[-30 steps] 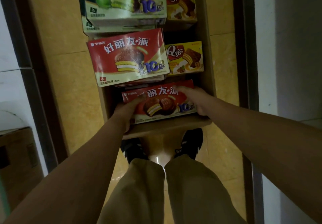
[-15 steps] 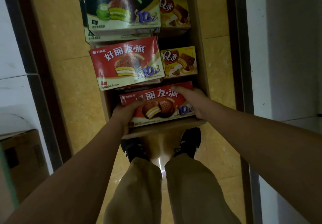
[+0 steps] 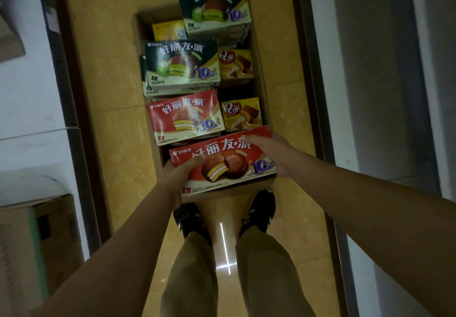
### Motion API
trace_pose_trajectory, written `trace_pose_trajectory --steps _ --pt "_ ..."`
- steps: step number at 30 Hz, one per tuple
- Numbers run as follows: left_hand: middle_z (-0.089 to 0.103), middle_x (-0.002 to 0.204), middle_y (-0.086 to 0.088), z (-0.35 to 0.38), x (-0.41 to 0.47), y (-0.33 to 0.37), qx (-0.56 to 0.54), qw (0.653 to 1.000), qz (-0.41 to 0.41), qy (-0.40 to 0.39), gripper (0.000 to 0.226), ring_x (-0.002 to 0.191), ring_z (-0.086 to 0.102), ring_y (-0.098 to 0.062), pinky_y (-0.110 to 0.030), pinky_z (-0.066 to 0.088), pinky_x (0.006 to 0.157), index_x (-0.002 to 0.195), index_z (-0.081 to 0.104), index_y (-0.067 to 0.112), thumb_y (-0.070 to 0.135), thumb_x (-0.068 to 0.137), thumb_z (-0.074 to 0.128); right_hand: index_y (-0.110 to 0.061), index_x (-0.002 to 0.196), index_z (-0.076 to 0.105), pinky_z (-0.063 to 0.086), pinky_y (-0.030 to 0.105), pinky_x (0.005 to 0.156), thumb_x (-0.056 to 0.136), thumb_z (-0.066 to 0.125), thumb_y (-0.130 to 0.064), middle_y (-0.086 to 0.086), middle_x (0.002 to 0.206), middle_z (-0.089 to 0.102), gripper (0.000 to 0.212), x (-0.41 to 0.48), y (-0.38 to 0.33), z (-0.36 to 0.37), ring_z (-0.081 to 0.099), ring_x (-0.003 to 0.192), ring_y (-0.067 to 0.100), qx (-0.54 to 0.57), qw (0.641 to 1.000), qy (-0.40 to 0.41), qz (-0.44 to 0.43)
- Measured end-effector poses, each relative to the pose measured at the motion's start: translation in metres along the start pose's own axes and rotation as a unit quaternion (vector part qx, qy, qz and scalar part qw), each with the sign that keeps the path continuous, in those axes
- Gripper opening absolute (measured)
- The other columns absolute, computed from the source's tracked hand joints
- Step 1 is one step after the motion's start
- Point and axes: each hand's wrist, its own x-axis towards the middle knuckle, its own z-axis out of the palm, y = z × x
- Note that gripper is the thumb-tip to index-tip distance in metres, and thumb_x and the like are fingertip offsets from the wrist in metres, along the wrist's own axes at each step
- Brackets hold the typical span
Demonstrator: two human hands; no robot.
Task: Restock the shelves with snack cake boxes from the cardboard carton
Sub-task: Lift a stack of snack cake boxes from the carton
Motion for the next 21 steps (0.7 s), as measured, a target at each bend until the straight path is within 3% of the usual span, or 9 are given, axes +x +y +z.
trace_pose_trajectory --steps 4,10,12,17,21 --pt "0.078 0.107 -0.009 0.004 -0.034 0.009 0.002 1.000 0.008 -0.006 0.052 0.085 0.078 -0.026 -0.039 0.063 0.067 0.123 0.064 0.021 0.026 0.076 0.086 -0.020 0.118 0.063 0.045 0.023 0.064 0.083 0.081 -0.038 -0.001 0.104 0.073 0.043 -0.027 -0.010 -0.008 0.065 0.084 0.009 -0.009 1.000 -0.005 -0.006" --pt "0.080 0.095 -0.004 0.011 -0.096 0.026 -0.003 0.999 0.035 -0.031 0.042 0.079 0.078 -0.024 -0.032 0.061 0.058 0.118 0.065 0.021 0.021 0.080 0.083 -0.016 0.117 0.066 0.057 0.030 0.079 0.084 0.081 -0.034 0.005 0.101 0.076 0.041 -0.080 -0.028 -0.027 0.071 0.089 0.018 -0.014 0.999 -0.029 -0.014" --pt "0.080 0.098 -0.005 0.014 -0.117 0.036 -0.005 0.998 0.044 -0.039 0.043 0.082 0.078 -0.026 -0.032 0.062 0.059 0.119 0.065 0.021 0.020 0.080 0.083 -0.017 0.117 0.065 0.058 0.036 0.087 0.084 0.082 -0.034 0.007 0.104 0.076 0.041 -0.101 -0.040 -0.034 0.072 0.093 0.021 -0.016 0.999 -0.032 -0.023" --pt "0.079 0.100 -0.008 0.028 -0.153 0.072 0.007 0.996 0.076 -0.041 0.048 0.086 0.078 -0.030 -0.040 0.064 0.069 0.122 0.063 0.019 0.023 0.078 0.084 -0.021 0.109 0.061 0.050 0.022 0.056 0.086 0.079 -0.035 0.004 0.099 0.074 0.033 -0.152 -0.073 -0.055 0.070 0.081 0.015 -0.009 0.998 -0.037 -0.056" --pt "0.079 0.102 -0.010 0.038 -0.174 0.106 0.002 0.995 0.093 -0.047 0.055 0.089 0.077 -0.032 -0.050 0.063 0.081 0.122 0.064 0.018 0.023 0.073 0.088 -0.018 0.120 0.062 0.057 0.031 0.066 0.083 0.081 -0.038 0.009 0.104 0.076 0.046 -0.182 -0.098 -0.067 0.074 0.091 0.024 -0.001 0.997 -0.033 -0.072"
